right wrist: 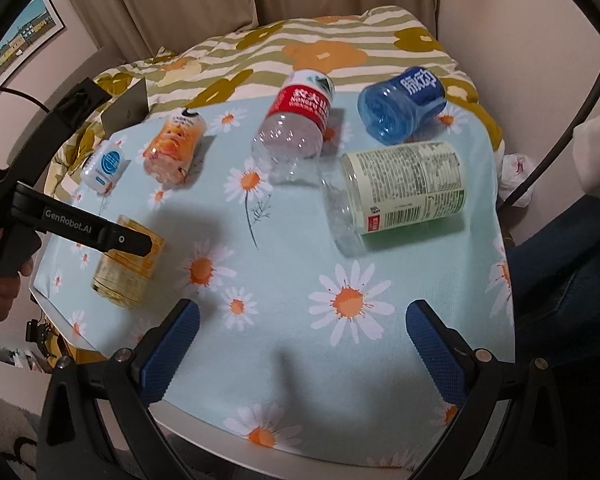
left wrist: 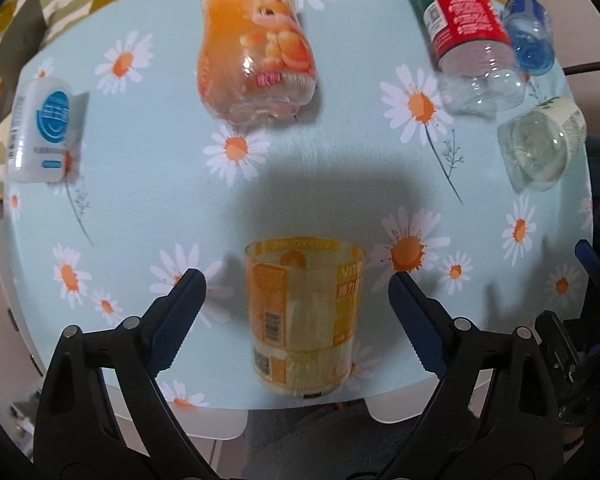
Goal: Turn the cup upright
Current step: 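Close the left tool around the orange-labelled cup, then turn the cup opening-up with the left tool, set it down, open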
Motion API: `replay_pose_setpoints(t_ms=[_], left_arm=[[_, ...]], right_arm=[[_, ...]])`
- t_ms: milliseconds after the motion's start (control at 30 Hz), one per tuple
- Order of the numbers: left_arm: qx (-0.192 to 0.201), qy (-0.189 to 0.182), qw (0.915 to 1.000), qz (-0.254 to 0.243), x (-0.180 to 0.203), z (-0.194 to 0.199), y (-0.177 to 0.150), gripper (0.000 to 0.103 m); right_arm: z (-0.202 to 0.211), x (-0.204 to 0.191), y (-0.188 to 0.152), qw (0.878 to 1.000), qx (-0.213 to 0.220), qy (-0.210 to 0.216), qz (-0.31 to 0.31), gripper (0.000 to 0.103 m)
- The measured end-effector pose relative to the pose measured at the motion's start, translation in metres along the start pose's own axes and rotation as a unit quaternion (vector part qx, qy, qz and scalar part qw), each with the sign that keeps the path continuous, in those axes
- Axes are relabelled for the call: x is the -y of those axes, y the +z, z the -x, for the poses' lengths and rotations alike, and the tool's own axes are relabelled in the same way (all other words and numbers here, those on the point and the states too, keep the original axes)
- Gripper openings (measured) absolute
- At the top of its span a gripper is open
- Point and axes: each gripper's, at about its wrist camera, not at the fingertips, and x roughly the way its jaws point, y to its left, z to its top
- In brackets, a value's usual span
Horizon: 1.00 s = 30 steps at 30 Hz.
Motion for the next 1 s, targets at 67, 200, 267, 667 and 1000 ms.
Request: replay_pose_setpoints(t_ms=[67,200,267,667,1000], left_arm=[[-0.008,0.000,1.0000,0.002,0.001,-0.007,0.000,0.095],[-0.028,-0.020,0.9993,0.012,0.002,-0.019,0.001,0.069],[-0.027,-0.027,0.9992,0.014,0.001,-0.024,0.000,0.065],[0.023,-0.050,0.9985,0.002,-0.005,0.015,-0.016,0.063],[0.246,-0.078,0.9657,0.031,-0.020,0.051,-0.052,0.063]], right_arm=[[-0.004,0.003,0.000,1.000,-0.003,0.000,0.000,0.103],[-0.010,0.009,0.001,1.000,-0.006,0.007,-0.005,0.103],[-0.012,0.010,0.001,1.000,-0.006,0.006,-0.006,0.103],[0.006,0.005,0.008,1.000,0.011,0.001,-0.005,0.103],[0.029,-0.008,0.013,0.999,0.051,0.002,-0.018,0.103]])
